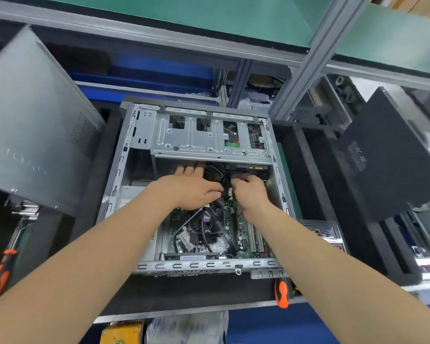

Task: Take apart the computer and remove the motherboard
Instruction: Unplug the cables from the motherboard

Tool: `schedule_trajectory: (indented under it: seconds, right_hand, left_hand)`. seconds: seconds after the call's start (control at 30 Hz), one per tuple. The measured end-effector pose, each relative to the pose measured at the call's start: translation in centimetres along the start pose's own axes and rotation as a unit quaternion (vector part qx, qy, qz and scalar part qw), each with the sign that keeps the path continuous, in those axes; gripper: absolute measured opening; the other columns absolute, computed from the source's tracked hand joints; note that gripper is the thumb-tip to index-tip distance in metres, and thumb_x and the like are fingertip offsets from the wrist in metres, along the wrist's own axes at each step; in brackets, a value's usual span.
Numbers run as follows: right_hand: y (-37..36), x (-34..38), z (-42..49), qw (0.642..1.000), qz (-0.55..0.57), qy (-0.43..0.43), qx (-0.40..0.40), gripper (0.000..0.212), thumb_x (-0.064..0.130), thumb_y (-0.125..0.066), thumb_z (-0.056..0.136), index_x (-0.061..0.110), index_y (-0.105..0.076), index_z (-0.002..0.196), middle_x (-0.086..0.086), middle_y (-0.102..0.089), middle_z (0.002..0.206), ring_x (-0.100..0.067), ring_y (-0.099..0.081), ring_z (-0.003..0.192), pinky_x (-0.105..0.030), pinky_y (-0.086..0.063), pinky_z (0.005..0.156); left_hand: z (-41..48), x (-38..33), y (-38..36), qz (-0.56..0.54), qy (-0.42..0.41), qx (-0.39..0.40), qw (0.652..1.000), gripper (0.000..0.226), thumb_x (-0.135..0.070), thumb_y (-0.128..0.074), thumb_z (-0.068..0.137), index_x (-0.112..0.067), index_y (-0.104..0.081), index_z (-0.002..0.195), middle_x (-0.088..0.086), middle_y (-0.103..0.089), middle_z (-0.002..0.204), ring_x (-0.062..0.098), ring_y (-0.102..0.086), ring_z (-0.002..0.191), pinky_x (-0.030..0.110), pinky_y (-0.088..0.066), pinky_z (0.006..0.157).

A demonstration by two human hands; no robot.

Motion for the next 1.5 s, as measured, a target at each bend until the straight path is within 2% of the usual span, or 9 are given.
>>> schedule_trajectory:
  seconds: [0.2,0.33,0.53,0.6,0.77,0.97,1.03,1.2,1.5]
  right_hand:
    - [-2.5,1.4,1.0,0.990,-0.123,0.064,0.003,0.014,0.019,-0.068,0.091,0.006,-0.072,0.091,-0.009,-0.068,0.088,-0.025,-0.061,0.081,-0.025,-0.041,0.059]
    - [-3.4,2.2,2.3,0.940,-0.326,0.077,0.057,0.029,0.035,-0.060,0.099,0.007,-0.067,0.094,-0.012,-0.067,0.098,-0.026,-0.060,0.090,-0.026,-0.041,0.072]
    - [-3.8,2.6,3.1,0.864,-0.482,0.110,0.090,0.046,0.041,-0.043,0.107,0.004,-0.070,0.116,-0.015,-0.071,0.121,-0.032,-0.065,0.112,-0.030,-0.046,0.081]
    - [-3.8,2.4,3.3,0.868,-0.475,0.109,0.097,0.048,0.048,-0.052,0.103,0.006,-0.072,0.111,-0.011,-0.071,0.114,-0.030,-0.066,0.108,-0.030,-0.046,0.080]
    - [-3.8,1.6,3.6,0.894,-0.430,0.104,0.072,0.042,0.038,-0.055,0.104,0.001,-0.073,0.107,-0.017,-0.073,0.112,-0.033,-0.067,0.105,-0.034,-0.053,0.085]
    - [-3.4,1.2,4.2,0.950,-0.301,0.076,0.043,0.060,0.059,-0.060,0.097,0.001,-0.069,0.096,-0.016,-0.070,0.099,-0.031,-0.068,0.097,-0.037,-0.055,0.083]
    - [-3.6,1.2,4.2,0.952,-0.294,0.077,0.045,0.054,0.057,-0.058,0.099,0.005,-0.071,0.099,-0.017,-0.072,0.104,-0.032,-0.068,0.100,-0.034,-0.053,0.084]
    - [-3.6,0.8,4.3,0.955,-0.286,0.083,-0.005,0.047,0.047,-0.059,0.100,0.021,-0.048,0.063,-0.016,-0.073,0.102,-0.033,-0.068,0.094,-0.029,-0.046,0.071]
    - [-3.3,0.6,4.2,0.937,-0.333,0.088,-0.055,0.039,0.046,-0.057,0.100,0.018,-0.057,0.073,-0.014,-0.072,0.098,-0.028,-0.054,0.080,-0.031,-0.039,0.072]
  left_hand:
    - [0.3,-0.5,-0.6,0.012,-0.007,-0.022,1.000,0.044,-0.058,-0.020,0.106,-0.053,-0.036,0.146,0.023,-0.001,0.169,0.045,0.001,0.155,0.057,0.001,0.122]
    - [0.7,0.0,-1.1,-0.026,0.002,-0.023,0.999,0.045,-0.059,-0.022,0.105,-0.055,-0.038,0.146,0.017,0.009,0.170,0.041,0.013,0.155,0.056,0.005,0.123]
    - [0.6,0.6,0.0,0.004,0.062,-0.069,0.996,0.056,-0.055,-0.026,0.101,-0.031,-0.049,0.146,0.014,-0.034,0.161,0.034,-0.033,0.144,0.055,-0.019,0.118]
    - [0.4,0.7,0.1,0.014,0.089,-0.068,0.994,0.059,-0.053,-0.026,0.099,-0.031,-0.048,0.148,0.011,-0.037,0.160,0.033,-0.035,0.143,0.054,-0.017,0.119]
    - [0.8,0.4,-0.4,0.001,0.155,-0.021,0.988,0.061,-0.053,-0.023,0.098,-0.042,-0.037,0.156,0.004,-0.001,0.173,0.034,-0.003,0.157,0.058,0.009,0.122]
    - [0.7,0.6,-0.8,-0.039,0.162,-0.020,0.986,0.059,-0.054,-0.023,0.099,-0.043,-0.035,0.156,0.002,0.009,0.172,0.036,0.007,0.157,0.057,0.005,0.124]
    - [0.5,0.6,-0.8,-0.051,0.152,-0.036,0.986,0.058,-0.053,-0.026,0.099,-0.045,-0.035,0.156,0.004,0.004,0.173,0.038,0.002,0.157,0.056,0.001,0.124]
    - [0.8,0.5,-0.7,-0.027,0.157,-0.019,0.987,0.059,-0.050,-0.023,0.098,-0.048,-0.032,0.156,0.003,0.008,0.172,0.037,0.004,0.157,0.058,0.003,0.124]
    - [1.4,0.8,-0.8,-0.009,0.170,0.023,0.985,0.065,-0.048,-0.019,0.097,-0.040,-0.025,0.161,0.003,0.017,0.171,0.036,0.012,0.157,0.059,0.007,0.123]
Point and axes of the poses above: each hand's wrist, its own z-axis towards the middle knuckle, its own y-axis out of the back of the hand, x = y × z, the point moved 7 cm from there along z, towards the middle knuckle
